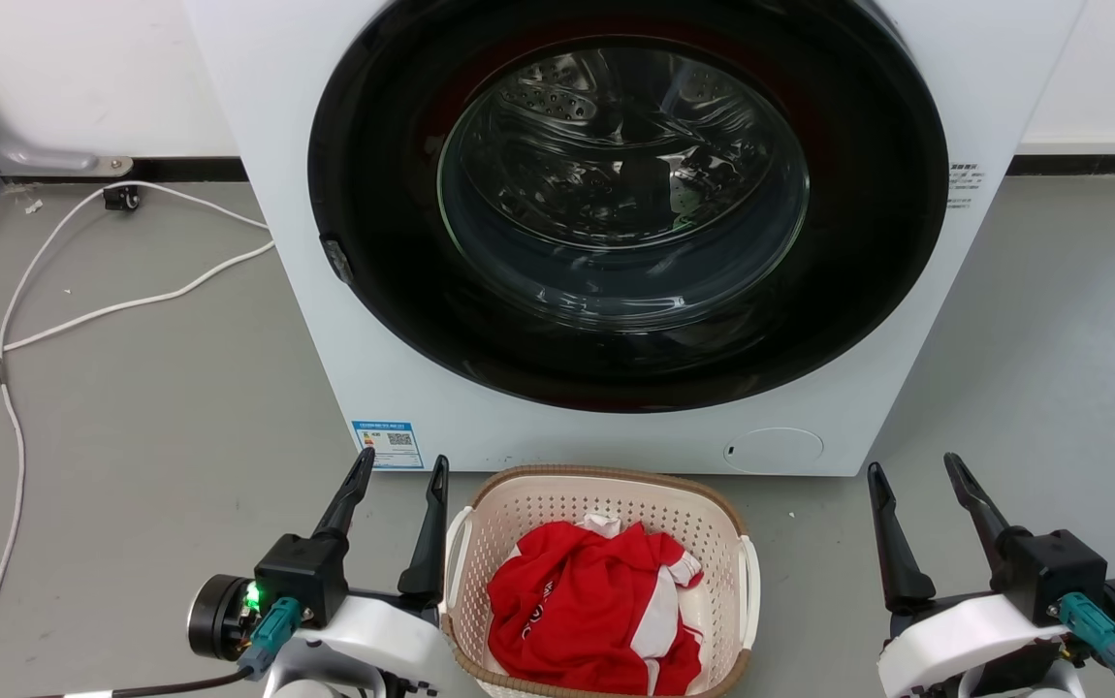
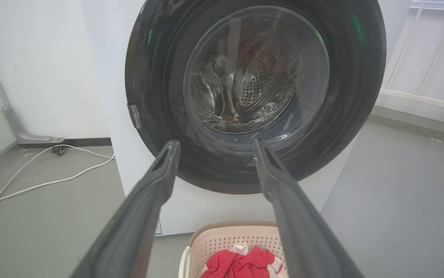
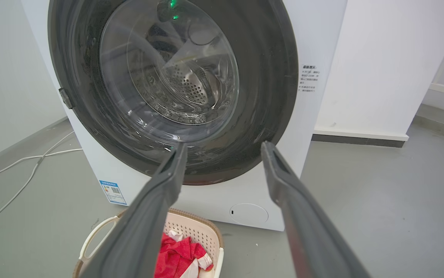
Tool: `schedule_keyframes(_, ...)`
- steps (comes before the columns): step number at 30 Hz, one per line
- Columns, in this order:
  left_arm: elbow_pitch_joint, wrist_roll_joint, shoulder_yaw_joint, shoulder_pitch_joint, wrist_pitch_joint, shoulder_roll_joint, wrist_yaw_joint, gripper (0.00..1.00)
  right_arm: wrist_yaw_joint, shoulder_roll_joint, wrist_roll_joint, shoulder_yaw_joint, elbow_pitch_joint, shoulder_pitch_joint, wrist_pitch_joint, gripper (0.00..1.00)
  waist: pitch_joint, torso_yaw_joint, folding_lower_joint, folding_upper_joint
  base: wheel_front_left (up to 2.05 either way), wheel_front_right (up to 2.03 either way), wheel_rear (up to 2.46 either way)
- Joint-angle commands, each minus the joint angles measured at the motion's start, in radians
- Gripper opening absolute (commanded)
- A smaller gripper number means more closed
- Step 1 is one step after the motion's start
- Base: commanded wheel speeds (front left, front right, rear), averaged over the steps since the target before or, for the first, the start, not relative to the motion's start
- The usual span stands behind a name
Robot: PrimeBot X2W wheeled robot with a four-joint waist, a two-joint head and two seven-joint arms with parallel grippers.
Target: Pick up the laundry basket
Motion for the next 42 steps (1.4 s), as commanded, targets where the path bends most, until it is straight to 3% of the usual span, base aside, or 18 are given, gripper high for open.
schedule_keyframes(1, 0.002, 0.0, 0.0, -0.005, -0.003, -0.001, 0.004, 1.0, 0.0, 0.002, 0.006, 0.0, 0.003, -0.003, -0.006, 1.0, 0.001, 0.0, 0.0, 0.0, 0.0, 0.0, 0.0)
schedule_keyframes(9, 0.042, 0.004, -0.007, -0.028, -0.003, -0.001, 0.007, 1.0, 0.0, 0.002, 0.018, 0.002, 0.014, -0.023, 0.004, 1.0, 0.051, -0.005, 0.0, 0.0, 0.0, 0.0, 0.0)
schedule_keyframes(20, 0.218, -0.018, -0.004, -0.157, -0.003, 0.0, -0.004, 1.0, 0.0, 0.002, 0.026, 0.022, 0.103, -0.126, -0.001, 1.0, 0.294, -0.025, 0.0, 0.0, 0.0, 0.0, 0.0)
schedule_keyframes(35, 0.537, -0.036, 0.006, -0.511, -0.003, 0.072, -0.031, 1.0, 0.0, 0.001, 0.038, 0.075, 0.434, -0.459, -0.038, 1.0, 0.649, -0.06, 0.0, 0.0, 0.0, 0.0, 0.0)
schedule_keyframes(42, 0.699, -0.087, -0.065, -0.68, 0.006, 0.107, -0.034, 1.0, 0.0, 0.001, 0.051, 0.121, 0.632, -0.639, -0.049, 1.0, 0.753, -0.064, 0.0, 0.0, 0.0, 0.0, 0.0)
